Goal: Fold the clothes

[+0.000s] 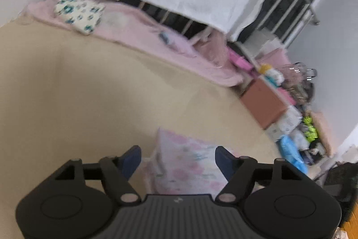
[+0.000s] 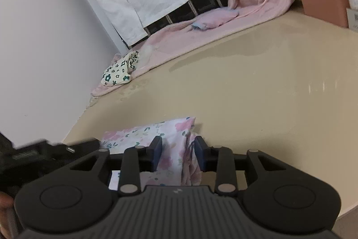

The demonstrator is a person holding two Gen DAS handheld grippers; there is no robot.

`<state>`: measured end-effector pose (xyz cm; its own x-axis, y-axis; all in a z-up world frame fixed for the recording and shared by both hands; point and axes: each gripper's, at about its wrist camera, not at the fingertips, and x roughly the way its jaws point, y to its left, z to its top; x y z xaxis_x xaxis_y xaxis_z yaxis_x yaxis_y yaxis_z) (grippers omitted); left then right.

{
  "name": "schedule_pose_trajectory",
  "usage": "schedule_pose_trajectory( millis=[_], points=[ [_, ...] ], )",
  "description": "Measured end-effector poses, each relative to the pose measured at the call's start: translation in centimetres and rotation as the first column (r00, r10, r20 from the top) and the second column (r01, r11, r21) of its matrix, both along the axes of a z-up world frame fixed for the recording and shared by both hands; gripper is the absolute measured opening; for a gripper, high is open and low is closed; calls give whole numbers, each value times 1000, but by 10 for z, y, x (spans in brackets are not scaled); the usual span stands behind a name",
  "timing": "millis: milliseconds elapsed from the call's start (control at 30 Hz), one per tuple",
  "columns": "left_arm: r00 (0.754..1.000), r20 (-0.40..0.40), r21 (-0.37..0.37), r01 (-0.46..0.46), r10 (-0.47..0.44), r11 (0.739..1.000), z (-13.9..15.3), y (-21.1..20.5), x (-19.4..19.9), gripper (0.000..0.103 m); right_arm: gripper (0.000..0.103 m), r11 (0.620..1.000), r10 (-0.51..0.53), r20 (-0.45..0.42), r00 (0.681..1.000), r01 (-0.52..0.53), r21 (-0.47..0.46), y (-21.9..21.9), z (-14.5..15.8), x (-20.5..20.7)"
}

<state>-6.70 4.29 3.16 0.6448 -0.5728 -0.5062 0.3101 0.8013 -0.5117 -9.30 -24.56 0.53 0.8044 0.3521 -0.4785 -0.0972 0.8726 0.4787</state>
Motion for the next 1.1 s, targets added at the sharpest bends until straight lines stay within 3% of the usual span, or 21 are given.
schedule_pose_trajectory(
  millis=[67,167,233,367,533,600,700,833,867,900,933,1033,1100],
  points=[
    [1000,-2,-1,20,-20,1000,1,-6,-1,74,32,1000,5,-1,1000,-5,9,0,-1,0],
    [998,-30,7,-54,54,999,-9,-9,1,73,32,1000,9,-7,1000,-8,25,1,-4,0],
    [996,-47,-35,-84,82,996,-14,-4,-1,72,33,1000,11,-4,1000,-11,17,2,-3,-1],
    [998,-40,-84,-54,51,995,-18,-4,-7,71,33,1000,19,3,1000,-19,14,4,-1,-3],
    [997,-57,-75,-54,50,996,-20,-15,-9,65,33,999,45,20,999,-45,30,15,-1,-3],
    [998,-44,-39,-57,55,998,-18,-17,-11,61,33,998,55,23,998,-55,17,21,-1,-3],
    [998,-31,-34,-61,60,998,-12,-9,-16,68,32,998,59,28,998,-59,4,22,1,-4],
    [999,2,-61,-44,45,997,-6,-3,-21,66,32,999,40,27,999,-40,10,18,1,-6],
    [999,-3,-61,-37,37,997,-8,-5,-19,55,32,999,39,27,999,-39,16,17,0,-6],
    [999,-30,-46,-41,40,998,-12,-9,-15,31,32,999,37,26,999,-37,22,17,-1,-5],
    [997,-59,-29,-46,44,999,-16,-13,-10,27,32,999,30,24,999,-31,27,17,-2,-5],
    [996,-76,-81,-42,36,996,-29,-10,-2,31,32,1000,4,10,1000,-4,24,15,-4,-3],
    [997,-69,-84,-39,33,996,-29,-7,-4,43,35,1000,-23,11,1000,23,15,12,-3,-6]
  ],
)
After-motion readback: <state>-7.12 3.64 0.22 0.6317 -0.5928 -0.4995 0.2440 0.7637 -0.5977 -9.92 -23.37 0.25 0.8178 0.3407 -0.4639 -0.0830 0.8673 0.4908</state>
